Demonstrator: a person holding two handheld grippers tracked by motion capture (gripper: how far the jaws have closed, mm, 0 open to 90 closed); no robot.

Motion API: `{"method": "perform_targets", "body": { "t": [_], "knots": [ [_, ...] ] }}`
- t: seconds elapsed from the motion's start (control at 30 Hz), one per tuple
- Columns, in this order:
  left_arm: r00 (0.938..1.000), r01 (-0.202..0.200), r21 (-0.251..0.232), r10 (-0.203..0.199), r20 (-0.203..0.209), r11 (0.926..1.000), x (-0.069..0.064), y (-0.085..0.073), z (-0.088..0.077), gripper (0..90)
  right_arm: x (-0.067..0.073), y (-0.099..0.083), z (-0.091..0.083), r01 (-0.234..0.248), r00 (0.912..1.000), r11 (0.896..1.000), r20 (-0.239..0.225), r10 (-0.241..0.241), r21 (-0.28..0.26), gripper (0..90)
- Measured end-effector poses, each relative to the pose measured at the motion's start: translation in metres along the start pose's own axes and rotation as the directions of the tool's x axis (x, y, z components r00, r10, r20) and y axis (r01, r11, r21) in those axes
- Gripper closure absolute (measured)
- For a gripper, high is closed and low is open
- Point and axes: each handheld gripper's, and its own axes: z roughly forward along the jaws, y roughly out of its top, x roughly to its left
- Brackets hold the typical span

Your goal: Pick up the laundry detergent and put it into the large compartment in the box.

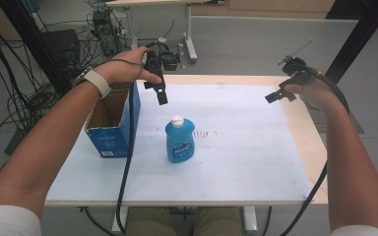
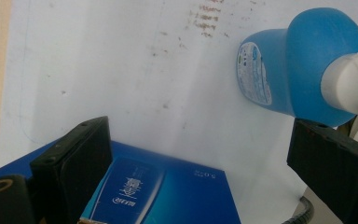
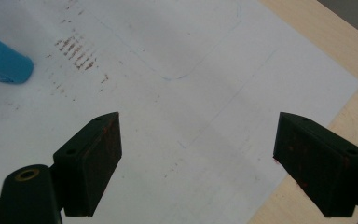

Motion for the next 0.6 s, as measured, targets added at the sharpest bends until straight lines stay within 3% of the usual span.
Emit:
{"method": "perform_targets", "body": {
  "t": [0.6],
  "knots": [
    [0.9974, 0.069, -0.032, -0.068, 0.022, 0.9971, -0.014, -0.002, -0.011, 7.6, -0.001, -0.005, 0.000, 0.000, 1.0000, 1.000, 0.003, 0.000, -0.002, 15.2]
  ]
}}
